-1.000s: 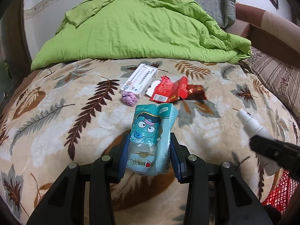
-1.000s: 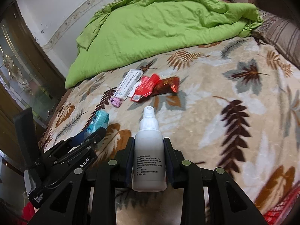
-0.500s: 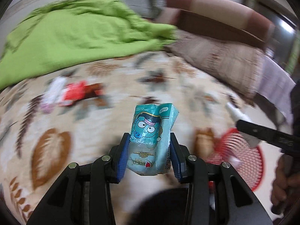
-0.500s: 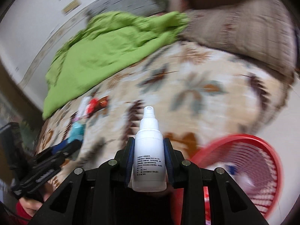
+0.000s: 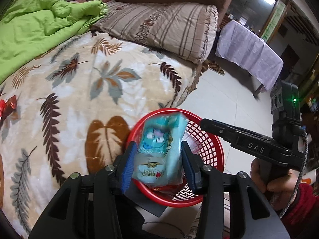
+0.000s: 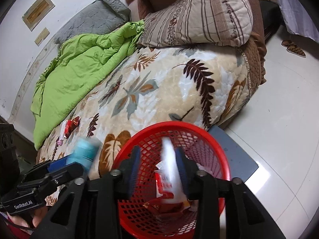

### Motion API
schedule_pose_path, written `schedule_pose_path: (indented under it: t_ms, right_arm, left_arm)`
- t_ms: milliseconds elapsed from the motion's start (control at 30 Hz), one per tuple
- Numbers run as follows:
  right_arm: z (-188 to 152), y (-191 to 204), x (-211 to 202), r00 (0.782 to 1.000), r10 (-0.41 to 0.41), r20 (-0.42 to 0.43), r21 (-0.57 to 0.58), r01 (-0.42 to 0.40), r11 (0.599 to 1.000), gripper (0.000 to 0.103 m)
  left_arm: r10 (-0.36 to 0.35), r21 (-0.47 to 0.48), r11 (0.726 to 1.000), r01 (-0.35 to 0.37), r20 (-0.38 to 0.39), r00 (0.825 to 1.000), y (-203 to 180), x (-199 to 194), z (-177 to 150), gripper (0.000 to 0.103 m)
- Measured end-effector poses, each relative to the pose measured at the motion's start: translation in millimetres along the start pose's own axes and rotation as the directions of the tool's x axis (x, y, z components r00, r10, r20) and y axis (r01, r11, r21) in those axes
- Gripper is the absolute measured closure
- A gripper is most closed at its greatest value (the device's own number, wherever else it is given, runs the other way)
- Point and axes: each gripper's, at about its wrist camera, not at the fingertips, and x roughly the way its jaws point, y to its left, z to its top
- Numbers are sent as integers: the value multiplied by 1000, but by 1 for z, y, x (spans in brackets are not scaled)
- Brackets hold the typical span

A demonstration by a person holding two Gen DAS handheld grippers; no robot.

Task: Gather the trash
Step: 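Carry the teal packet and spray bottle over the red basket and open both tools, then move both tools back over the remaining trash on the bed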

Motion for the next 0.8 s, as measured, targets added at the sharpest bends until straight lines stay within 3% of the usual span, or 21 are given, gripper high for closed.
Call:
schedule_pose_path:
  t_ms: [200, 367, 600, 800]
  right_arm:
    - [5, 2, -3, 999, 46, 14, -35, -46, 998, 57]
    - [3, 32, 9, 992, 122, -21, -111, -124, 986, 55]
    - [-9, 101, 22, 971, 223, -87, -233, -238, 943, 54]
    - [-22, 168, 40, 947, 271, -170, -300, -312, 901, 51]
  left_arm:
    - [59, -14, 998, -59, 19, 998, 3, -11, 3, 54]
    - [160, -50, 986, -158, 58, 985, 21, -37, -5, 52]
    - [239, -188, 958, -218, 102, 966, 69, -84, -19, 51]
    - [312, -266, 926, -267, 147, 939, 113, -128, -45, 48]
